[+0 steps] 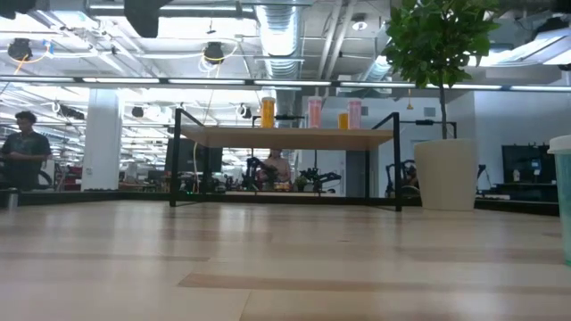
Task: Pick and place medicine bottles onto shelf by color
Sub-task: Put the large orange pill bottle on the shelf
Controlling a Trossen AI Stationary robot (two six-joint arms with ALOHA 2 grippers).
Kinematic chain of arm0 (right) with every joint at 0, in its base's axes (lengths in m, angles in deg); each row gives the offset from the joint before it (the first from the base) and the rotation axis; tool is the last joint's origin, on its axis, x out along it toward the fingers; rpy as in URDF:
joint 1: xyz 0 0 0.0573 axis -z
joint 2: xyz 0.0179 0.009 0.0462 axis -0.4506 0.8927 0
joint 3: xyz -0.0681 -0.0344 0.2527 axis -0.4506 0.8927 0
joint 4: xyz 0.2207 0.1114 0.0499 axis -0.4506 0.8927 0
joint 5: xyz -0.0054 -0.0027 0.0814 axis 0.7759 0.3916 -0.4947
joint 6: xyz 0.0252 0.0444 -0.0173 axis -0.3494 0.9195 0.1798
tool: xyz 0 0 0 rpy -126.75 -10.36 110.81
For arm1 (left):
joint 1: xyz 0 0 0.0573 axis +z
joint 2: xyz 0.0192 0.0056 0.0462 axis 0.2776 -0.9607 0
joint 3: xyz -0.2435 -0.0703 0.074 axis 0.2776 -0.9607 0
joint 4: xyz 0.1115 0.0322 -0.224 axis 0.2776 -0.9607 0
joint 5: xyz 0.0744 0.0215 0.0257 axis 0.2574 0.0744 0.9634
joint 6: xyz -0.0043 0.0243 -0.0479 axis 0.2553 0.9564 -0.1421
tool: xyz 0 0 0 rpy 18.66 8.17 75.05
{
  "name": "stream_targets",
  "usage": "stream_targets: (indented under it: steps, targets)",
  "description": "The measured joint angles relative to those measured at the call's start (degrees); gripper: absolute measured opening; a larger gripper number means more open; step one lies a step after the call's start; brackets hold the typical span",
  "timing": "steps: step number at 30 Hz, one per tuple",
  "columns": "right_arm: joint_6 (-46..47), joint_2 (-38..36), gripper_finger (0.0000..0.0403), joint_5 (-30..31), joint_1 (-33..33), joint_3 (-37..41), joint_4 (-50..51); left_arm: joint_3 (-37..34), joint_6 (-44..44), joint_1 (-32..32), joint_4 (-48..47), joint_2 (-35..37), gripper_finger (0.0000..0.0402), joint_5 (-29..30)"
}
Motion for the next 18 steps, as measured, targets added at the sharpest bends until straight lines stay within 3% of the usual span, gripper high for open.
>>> stream_targets:
  steps: [3, 8, 13, 18]
  targets:
    - [3.7, 4.2, 0.0134, -7.2, -0.5, -0.8, 1.9, 0.0, 0.9, -1.0, 5.7, -4.4, 0.0138, 0.0]
    - [11.6, 6.8, 0.0140, -10.9, -2.0, -0.9, 4.5, 0.0, 2.9, -0.7, 10.8, -8.3, 0.0137, 0.0]
    - [15.8, 5.6, 0.0176, -10.7, -4.5, -0.9, 6.5, 0.0, 1.1, -0.3, 9.9, -8.6, 0.0137, -0.9]
    - [18.9, 5.9, 0.0237, -9.7, -6.9, -0.9, 6.1, 0.0, 0.3, -0.3, 9.7, -8.6, 0.0137, -1.1]
